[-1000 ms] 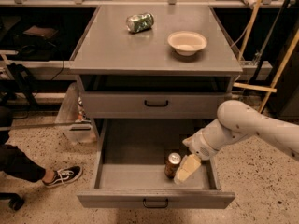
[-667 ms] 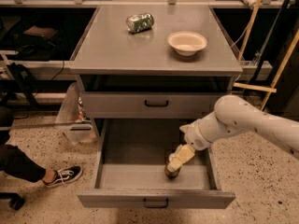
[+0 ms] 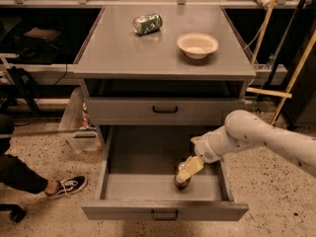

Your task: Pick orange can from middle drawer and place on counter

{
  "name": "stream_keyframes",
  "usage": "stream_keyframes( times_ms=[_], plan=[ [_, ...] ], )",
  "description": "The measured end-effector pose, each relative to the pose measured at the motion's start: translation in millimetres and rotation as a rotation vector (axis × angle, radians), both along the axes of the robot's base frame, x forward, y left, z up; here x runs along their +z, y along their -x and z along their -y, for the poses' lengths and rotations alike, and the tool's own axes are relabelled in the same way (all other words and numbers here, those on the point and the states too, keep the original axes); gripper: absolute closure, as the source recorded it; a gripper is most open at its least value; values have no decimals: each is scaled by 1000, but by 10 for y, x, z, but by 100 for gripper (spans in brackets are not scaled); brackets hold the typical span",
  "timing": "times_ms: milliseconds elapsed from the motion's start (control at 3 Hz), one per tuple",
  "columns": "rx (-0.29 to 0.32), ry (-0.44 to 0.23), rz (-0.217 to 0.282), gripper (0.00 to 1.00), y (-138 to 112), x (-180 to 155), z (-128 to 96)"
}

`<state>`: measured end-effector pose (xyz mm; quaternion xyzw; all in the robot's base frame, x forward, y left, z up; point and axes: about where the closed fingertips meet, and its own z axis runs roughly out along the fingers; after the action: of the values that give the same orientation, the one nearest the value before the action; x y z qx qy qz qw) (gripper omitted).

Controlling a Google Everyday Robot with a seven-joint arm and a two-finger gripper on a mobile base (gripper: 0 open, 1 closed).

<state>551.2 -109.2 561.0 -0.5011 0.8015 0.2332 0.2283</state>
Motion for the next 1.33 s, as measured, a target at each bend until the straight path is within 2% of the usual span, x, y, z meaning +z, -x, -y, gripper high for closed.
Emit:
stream_keyframes(
  times_ms=[333, 667, 1000, 1333],
  plan=[
    [-63, -87, 27, 0, -313, -494, 119],
    [-111, -149, 98, 0, -731, -807, 275],
    [-116, -152, 102, 0, -788, -840, 289],
    [-116, -179, 39, 0, -646, -1062, 341]
  ],
)
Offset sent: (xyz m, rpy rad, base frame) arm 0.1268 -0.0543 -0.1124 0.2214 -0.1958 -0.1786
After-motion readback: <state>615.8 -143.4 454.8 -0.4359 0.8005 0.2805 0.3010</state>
